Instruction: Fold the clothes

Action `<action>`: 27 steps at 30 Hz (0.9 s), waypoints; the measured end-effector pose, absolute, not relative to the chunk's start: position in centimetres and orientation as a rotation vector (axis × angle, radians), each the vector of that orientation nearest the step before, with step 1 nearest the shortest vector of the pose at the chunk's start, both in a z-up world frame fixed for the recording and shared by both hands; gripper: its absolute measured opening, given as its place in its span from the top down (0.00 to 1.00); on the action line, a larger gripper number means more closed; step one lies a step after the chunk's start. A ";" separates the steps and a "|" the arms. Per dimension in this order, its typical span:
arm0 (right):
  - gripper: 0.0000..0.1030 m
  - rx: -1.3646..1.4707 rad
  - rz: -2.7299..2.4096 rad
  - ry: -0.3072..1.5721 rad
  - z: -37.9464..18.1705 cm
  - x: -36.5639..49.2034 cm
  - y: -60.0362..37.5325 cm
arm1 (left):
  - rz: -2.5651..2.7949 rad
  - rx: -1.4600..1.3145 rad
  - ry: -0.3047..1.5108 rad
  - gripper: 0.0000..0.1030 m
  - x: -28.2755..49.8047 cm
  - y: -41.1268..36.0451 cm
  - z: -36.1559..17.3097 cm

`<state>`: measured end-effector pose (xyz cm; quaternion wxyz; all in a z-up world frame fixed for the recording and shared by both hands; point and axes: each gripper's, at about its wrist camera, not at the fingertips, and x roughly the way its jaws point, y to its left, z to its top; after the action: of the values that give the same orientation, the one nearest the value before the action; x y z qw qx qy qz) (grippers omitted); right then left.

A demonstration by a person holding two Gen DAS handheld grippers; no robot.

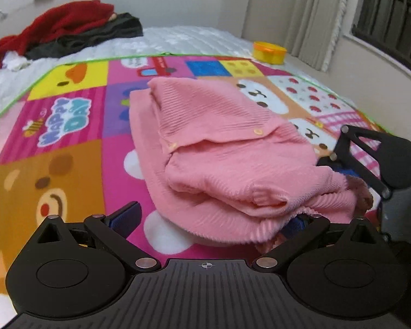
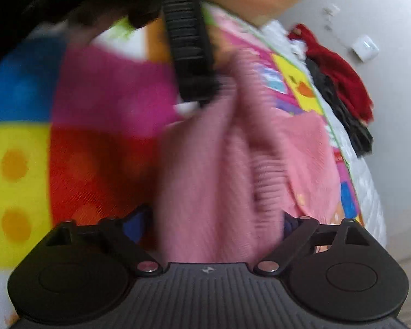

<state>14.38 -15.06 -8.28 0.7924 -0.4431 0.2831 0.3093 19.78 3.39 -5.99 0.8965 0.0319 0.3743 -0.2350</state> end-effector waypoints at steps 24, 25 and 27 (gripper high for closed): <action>0.85 -0.875 0.858 0.857 3.0 17.9 -16.7 | -0.378 -0.145 0.733 0.00 29.1 4.0 -5.5; 0.84 -0.872 0.865 0.855 3.0 19.7 -16.3 | -0.360 -0.175 0.733 0.00 29.3 4.8 -5.8; 0.77 -0.861 0.878 0.854 2.6 23.3 -15.4 | -0.330 -0.311 0.706 0.00 29.7 7.4 -5.7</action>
<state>23.29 -15.43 2.64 0.7326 -0.3916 0.3881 0.3991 29.70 7.41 -5.72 0.9131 -0.1512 0.3429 -0.1604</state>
